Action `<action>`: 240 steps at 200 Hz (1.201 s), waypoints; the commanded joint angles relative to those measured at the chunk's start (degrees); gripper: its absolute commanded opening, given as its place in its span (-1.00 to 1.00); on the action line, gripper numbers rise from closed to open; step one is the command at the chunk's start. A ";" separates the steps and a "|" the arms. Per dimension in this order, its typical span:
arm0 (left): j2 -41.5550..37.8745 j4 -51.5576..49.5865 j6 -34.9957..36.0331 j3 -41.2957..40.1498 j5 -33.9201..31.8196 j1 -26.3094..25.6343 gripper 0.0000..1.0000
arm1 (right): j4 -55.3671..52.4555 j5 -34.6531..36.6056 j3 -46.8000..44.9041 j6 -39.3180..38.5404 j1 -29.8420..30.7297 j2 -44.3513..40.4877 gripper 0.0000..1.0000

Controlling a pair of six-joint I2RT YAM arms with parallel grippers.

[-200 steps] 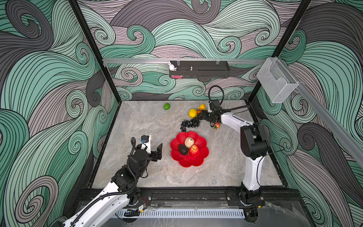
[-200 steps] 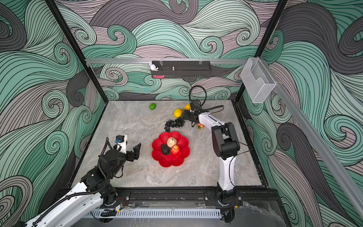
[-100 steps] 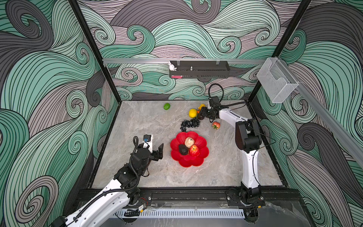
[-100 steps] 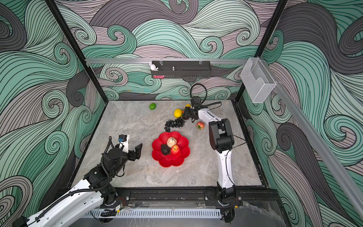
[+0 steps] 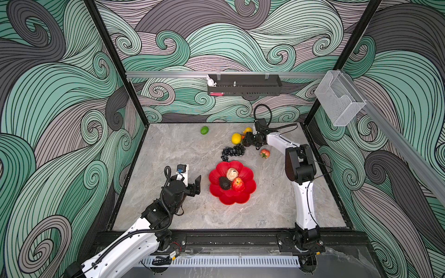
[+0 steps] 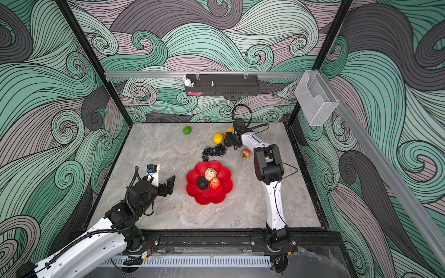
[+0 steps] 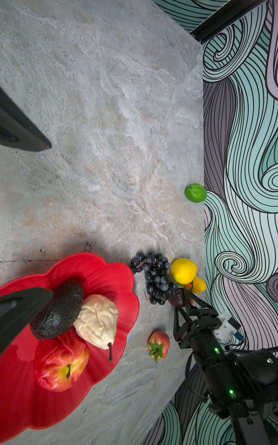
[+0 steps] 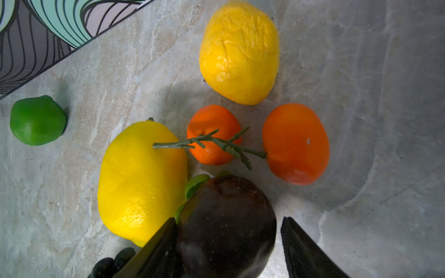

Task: Arrange fruit in a fruit bowl
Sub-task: Pick up the fruit from the top-center of the table.

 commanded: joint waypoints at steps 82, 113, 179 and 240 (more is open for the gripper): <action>-0.03 1.08 -0.26 1.00 -0.59 0.38 0.80 | -1.00 -0.37 -0.20 0.83 -0.29 1.14 0.30; -0.03 1.01 -0.23 0.93 -0.59 0.38 0.80 | -1.58 -0.99 0.73 0.80 -0.39 2.25 0.27; 0.48 1.42 -0.25 0.91 -0.65 0.38 0.80 | -0.71 -1.12 -1.07 0.95 -0.58 -1.20 0.10; 1.27 1.46 0.04 1.34 -0.08 0.38 0.80 | 4.35 -0.92 -12.16 1.54 -1.72 -14.73 0.10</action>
